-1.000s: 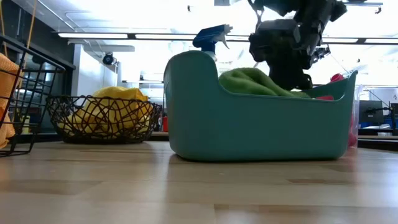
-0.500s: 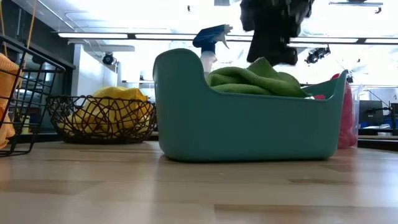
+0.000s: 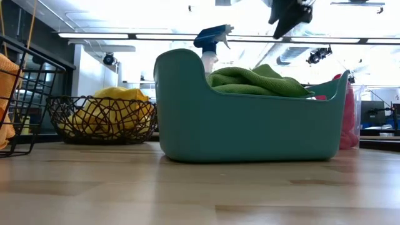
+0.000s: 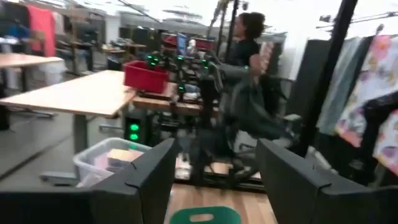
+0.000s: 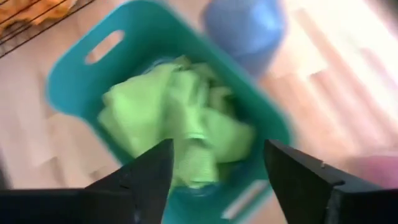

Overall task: Sort microfiber towel by color & place in baskets
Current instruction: Return to Home Position

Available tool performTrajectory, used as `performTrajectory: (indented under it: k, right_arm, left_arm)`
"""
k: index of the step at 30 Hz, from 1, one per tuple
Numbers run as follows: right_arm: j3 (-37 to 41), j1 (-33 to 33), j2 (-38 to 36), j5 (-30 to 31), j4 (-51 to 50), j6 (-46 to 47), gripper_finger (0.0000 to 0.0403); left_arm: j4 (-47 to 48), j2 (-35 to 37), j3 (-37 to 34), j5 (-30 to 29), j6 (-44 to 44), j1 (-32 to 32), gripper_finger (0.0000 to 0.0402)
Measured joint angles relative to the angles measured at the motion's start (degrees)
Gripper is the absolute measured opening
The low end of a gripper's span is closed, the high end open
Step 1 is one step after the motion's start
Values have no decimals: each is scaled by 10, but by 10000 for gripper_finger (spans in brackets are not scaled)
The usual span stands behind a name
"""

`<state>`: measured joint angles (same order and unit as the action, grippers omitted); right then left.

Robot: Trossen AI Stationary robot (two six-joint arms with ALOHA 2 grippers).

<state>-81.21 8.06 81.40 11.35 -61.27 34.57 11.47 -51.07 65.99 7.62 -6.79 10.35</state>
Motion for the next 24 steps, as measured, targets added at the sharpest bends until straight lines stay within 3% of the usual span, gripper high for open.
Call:
performTrajectory:
  k: [4, 9, 11, 15, 20, 24]
  right_arm:
    - [-3, -3, -56, 69, -50, -1, 188]
    - [-3, -3, -134, 91, -124, 11, 49]
    - [-3, -1, -167, 92, -145, 16, 14]
    - [3, -1, -232, 116, -142, 29, 22]
    - [30, -2, -290, 127, -128, 42, 4]
    - [78, -2, -324, 112, -88, 57, 1]
  left_arm:
    - [-83, 28, -93, 7, -29, 2, 201]
    - [-234, 88, -244, -44, -91, 2, 167]
    - [-293, 117, -304, -71, -118, 1, 146]
    - [-390, 167, -402, -112, -156, 1, 92]
    - [-462, 227, -494, -127, -179, 1, 14]
    - [-503, 271, -558, -143, -195, 1, 7]
